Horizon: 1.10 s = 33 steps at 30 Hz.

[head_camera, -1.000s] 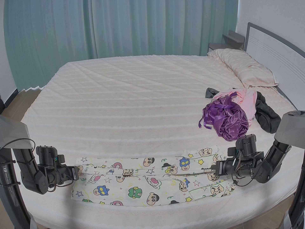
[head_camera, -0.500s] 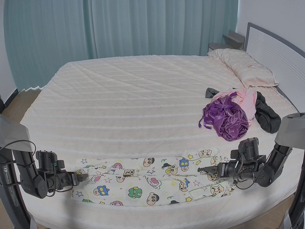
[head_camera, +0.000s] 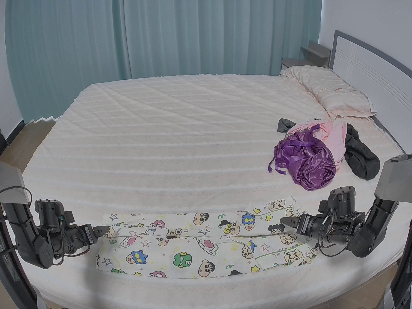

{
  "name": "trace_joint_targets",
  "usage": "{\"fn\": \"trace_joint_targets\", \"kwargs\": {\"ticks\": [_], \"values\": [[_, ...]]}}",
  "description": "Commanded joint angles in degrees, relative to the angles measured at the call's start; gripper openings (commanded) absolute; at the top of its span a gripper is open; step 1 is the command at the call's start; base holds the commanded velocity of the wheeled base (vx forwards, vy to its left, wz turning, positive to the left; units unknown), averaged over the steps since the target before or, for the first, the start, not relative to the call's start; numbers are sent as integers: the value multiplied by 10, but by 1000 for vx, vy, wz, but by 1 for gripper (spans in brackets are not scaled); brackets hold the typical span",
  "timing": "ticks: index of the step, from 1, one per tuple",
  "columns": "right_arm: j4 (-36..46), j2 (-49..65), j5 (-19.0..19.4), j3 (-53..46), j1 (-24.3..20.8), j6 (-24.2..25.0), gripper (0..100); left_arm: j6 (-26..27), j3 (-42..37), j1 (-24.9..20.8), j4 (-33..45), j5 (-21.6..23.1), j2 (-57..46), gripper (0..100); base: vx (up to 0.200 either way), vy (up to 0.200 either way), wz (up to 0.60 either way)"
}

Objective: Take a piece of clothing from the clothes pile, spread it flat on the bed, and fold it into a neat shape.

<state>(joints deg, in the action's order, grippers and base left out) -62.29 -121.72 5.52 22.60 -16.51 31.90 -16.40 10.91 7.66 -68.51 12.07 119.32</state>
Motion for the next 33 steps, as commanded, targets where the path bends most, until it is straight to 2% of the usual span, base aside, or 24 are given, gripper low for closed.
{"fn": "trace_joint_targets", "kwargs": {"ticks": [1,6,10,11,33], "values": [[-15,-13,-5,-15,3,9,100,-8,-10,3,0,3,-15,100,0,0,0],[-50,-52,-4,-7,0,42,100,-66,-6,2,0,16,-17,100,0,0,0],[-102,-74,-2,-11,-7,65,100,-80,-4,3,0,25,-16,100,0,0,0],[-120,-84,-3,-9,-12,68,0,-81,-5,3,0,25,-15,100,0,0,0],[-171,-95,-7,-51,18,68,0,-80,-14,1,0,25,-12,100,0,0,0]]}}
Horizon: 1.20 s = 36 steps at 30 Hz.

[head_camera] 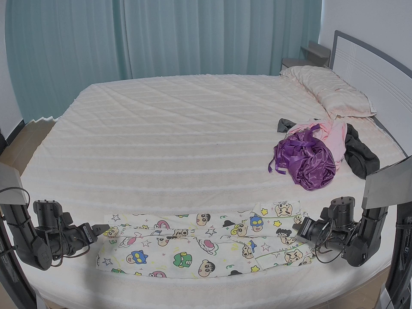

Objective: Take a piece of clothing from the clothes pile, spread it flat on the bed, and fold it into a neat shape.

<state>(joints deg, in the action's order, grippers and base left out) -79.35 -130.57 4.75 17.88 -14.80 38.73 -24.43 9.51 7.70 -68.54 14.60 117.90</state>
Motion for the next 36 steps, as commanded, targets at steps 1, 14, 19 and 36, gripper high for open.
{"fn": "trace_joint_targets", "kwargs": {"ticks": [1,14,19,36], "values": [[-1,-8,1,-4,1,-1,0,0,0,-1,0,0,2,100,0,0,0],[-41,77,-2,-49,21,-4,100,-1,-2,-1,0,0,2,100,0,0,0],[-41,117,0,-40,6,-5,100,0,-6,-1,0,0,2,100,0,0,0],[-35,11,3,80,-88,2,100,-1,-4,-8,0,0,4,100,0,0,0]]}}
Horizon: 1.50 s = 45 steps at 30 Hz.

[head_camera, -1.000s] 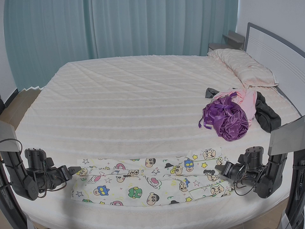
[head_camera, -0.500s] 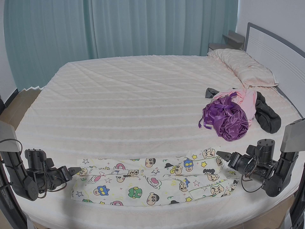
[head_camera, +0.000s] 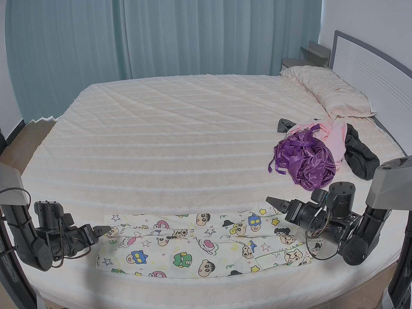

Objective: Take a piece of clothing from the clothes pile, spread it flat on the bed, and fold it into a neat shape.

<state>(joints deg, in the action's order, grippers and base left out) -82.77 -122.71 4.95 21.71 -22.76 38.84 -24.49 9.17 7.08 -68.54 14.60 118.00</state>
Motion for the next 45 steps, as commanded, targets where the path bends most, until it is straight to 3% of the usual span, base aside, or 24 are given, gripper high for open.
{"fn": "trace_joint_targets", "kwargs": {"ticks": [1,18,26,33,37,40,45], "values": [[-2,-91,0,61,-6,4,100,-1,0,-2,0,0,3,100,0,0,0],[-8,-155,0,109,54,71,100,-1,1,-9,0,0,2,100,0,0,0],[-67,-99,-3,37,64,75,100,-2,9,-8,0,-5,-21,100,0,0,0],[-66,-66,-4,-9,70,74,100,-21,73,-14,22,-9,-52,100,0,0,0],[-66,-65,-13,-28,66,74,100,-23,167,-22,158,-9,-62,100,0,0,0],[-66,-65,-20,-33,61,74,100,-67,230,-22,266,0,-81,100,0,0,0],[-66,-66,-23,-36,52,74,100,-68,237,-21,309,31,-77,100,0,0,0]]}}
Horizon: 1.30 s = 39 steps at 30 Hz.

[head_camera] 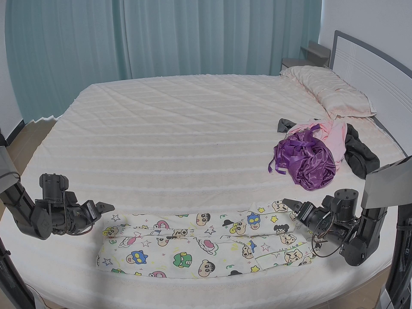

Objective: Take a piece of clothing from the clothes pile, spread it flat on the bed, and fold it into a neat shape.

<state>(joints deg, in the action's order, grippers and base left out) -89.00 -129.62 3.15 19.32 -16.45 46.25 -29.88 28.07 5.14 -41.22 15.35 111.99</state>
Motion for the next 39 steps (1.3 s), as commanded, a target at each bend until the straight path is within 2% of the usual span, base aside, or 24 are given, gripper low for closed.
{"fn": "trace_joint_targets", "kwargs": {"ticks": [1,4,13,15,16,19,38,39], "values": [[-4,2,-5,-13,-17,0,100,-14,50,-1,40,34,-13,100,0,0,0],[-4,0,-6,-18,-24,0,100,-14,51,-1,40,52,6,100,0,0,0],[-4,-2,-6,-19,-25,-1,100,-10,51,-7,47,55,29,100,0,0,0],[-4,-2,-5,-19,-25,-1,100,1,52,-7,58,55,29,100,0,0,0],[-4,-2,-5,-19,-25,-1,100,32,53,-7,79,55,31,100,0,0,0],[-4,-3,-6,-19,-25,-1,100,63,57,-7,108,53,34,100,0,0,0],[-4,-5,-6,-19,-25,-2,100,69,75,-18,105,49,67,100,0,0,0],[-4,-5,-6,-19,-25,-2,100,69,74,-18,106,49,67,0,0,0,0]]}}
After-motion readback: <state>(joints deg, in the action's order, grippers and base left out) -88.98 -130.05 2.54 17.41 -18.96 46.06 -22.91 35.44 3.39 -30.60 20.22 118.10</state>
